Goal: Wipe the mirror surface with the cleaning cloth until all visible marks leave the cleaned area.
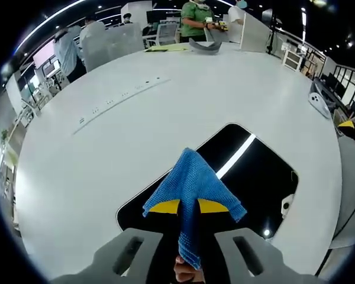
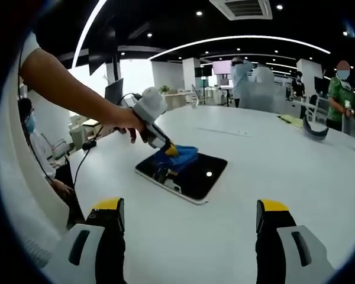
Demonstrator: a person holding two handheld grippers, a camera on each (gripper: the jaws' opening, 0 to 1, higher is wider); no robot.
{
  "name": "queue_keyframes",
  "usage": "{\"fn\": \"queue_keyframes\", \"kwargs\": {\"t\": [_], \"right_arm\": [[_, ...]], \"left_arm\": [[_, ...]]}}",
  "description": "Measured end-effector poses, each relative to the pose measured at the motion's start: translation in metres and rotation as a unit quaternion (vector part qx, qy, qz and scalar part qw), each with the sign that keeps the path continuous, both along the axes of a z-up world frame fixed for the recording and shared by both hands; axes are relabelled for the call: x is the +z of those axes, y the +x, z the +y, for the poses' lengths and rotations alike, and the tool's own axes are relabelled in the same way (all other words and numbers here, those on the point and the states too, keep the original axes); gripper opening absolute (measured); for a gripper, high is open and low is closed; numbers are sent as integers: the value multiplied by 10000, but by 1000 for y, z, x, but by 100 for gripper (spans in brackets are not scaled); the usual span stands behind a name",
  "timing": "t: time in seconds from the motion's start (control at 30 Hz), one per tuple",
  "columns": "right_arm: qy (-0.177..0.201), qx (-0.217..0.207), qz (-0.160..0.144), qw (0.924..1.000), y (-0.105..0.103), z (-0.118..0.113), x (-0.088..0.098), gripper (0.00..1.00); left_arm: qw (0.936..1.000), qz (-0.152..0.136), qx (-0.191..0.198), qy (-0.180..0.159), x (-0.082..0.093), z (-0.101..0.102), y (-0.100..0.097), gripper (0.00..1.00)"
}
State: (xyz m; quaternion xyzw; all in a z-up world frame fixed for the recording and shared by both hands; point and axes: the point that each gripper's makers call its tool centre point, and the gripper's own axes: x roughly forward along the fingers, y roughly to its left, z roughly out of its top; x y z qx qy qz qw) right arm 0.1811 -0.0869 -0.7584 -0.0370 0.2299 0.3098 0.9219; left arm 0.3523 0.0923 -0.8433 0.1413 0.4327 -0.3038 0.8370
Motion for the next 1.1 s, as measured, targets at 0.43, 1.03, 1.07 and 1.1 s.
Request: {"fn": "queue_keyframes", "kwargs": {"t": [0.43, 1.03, 1.07, 1.1], "right_arm": [[-50, -70, 22, 10000, 0, -4, -3, 92], [-31, -152, -48, 9999, 2, -6, 3, 92], [-21, -161, -54, 9999, 2, -6, 4, 92], [-18, -170, -63, 9998, 3, -6, 5, 92]], "left_arm": [[10000, -21, -30, 14, 0, 1, 10, 8], [9999, -51, -88, -5, 0, 0, 13, 9], [10000, -53, -83, -3, 0, 0, 13, 9], [10000, -52, -74, -2, 0, 0, 12, 9]]}}
